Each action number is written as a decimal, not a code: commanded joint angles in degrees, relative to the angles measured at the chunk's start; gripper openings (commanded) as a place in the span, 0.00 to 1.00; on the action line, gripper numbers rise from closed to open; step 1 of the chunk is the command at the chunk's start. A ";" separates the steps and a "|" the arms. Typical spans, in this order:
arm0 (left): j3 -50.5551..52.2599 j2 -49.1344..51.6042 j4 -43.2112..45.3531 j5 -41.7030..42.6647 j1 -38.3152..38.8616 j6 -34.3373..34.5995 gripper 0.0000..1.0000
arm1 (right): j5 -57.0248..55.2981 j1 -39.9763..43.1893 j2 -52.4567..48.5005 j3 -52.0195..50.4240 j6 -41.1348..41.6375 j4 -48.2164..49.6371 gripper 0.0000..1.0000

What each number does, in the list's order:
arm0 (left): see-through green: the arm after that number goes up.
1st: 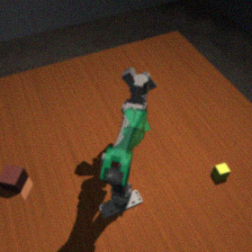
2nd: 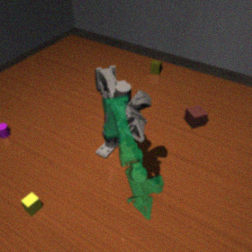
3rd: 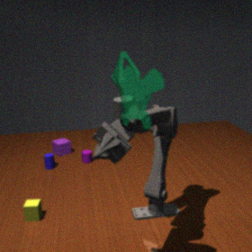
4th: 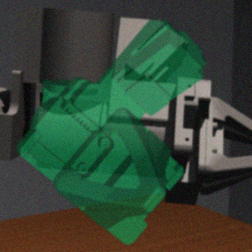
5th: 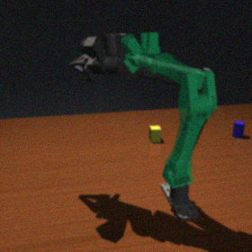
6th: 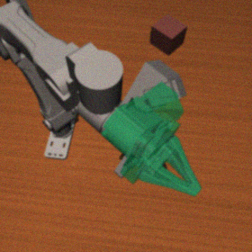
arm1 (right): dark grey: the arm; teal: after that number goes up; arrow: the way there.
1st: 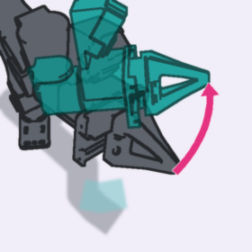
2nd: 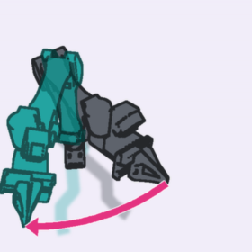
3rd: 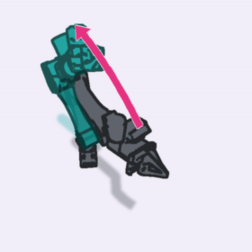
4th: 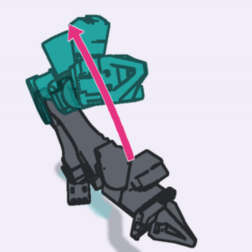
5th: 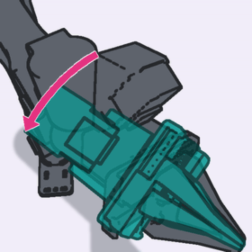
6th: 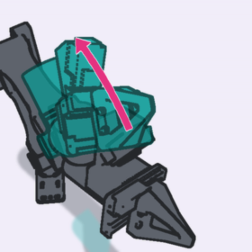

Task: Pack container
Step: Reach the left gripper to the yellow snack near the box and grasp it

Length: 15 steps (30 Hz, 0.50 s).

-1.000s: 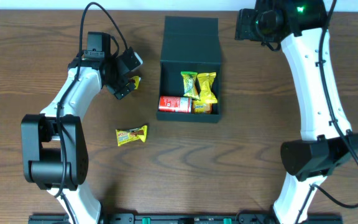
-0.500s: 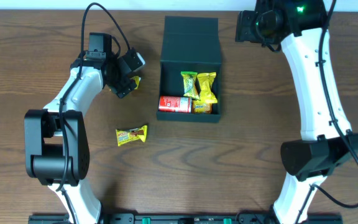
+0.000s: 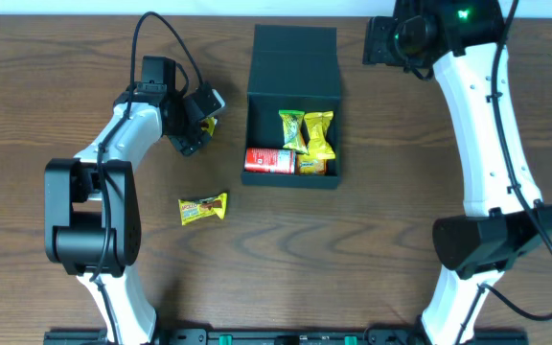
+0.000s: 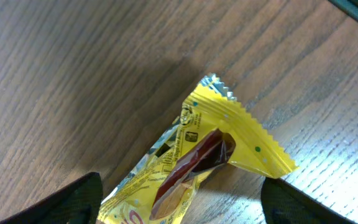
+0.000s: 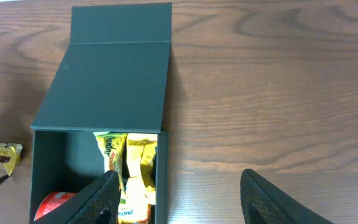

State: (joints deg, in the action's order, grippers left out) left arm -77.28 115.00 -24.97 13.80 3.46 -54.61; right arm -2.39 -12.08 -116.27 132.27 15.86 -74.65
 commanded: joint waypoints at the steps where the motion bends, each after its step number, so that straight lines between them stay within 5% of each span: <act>1: 0.22 0.63 0.33 1.03 -0.35 -0.46 0.71 | -0.85 0.22 0.13 0.42 -0.74 0.11 0.63; 15: 0.22 0.63 0.35 1.03 -0.33 -0.17 0.12 | -0.85 0.22 0.11 0.26 -0.74 0.15 0.62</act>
State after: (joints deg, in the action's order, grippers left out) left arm -77.28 115.00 -24.58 14.26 3.42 -55.13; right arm -2.42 -12.08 -116.27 132.27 15.86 -74.52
